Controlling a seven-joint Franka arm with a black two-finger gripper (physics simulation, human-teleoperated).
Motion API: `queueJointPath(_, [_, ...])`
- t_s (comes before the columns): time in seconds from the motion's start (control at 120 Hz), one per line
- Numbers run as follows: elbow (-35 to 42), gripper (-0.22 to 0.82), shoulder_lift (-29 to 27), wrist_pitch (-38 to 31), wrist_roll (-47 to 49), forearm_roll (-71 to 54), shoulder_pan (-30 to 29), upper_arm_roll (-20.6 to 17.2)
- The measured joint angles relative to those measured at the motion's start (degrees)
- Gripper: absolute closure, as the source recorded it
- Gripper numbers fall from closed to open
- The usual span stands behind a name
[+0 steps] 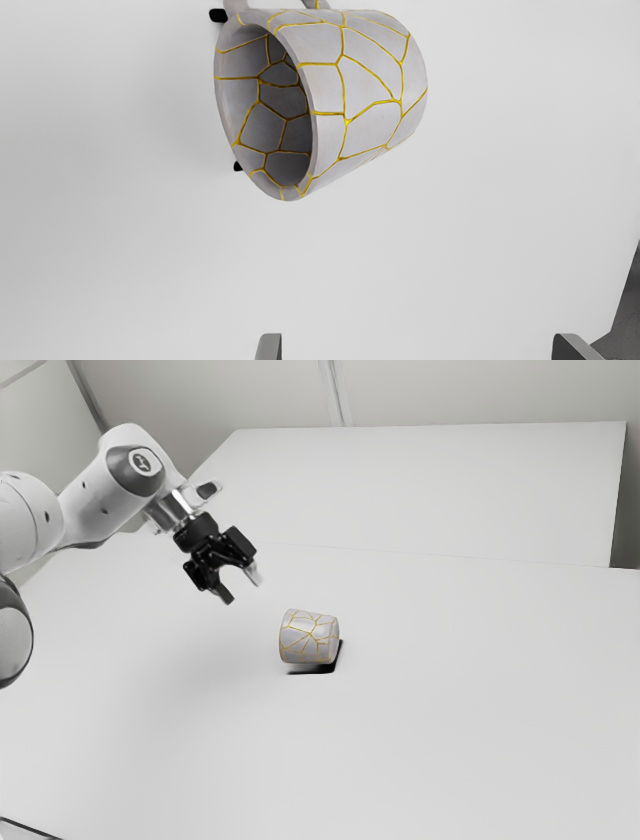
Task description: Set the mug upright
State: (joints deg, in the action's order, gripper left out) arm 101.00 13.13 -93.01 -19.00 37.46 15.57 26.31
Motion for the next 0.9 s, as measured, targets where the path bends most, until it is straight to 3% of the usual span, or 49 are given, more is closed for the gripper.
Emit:
queueJointPath(0.408, [0.0, 0.02, 9.1, -10.3, -5.1, 14.1, -1.3, 0.2])
queueJointPath(0.9, [3.9, 0.02, 12.0, -6.4, -12.4, 22.9, -1.2, 0.1])
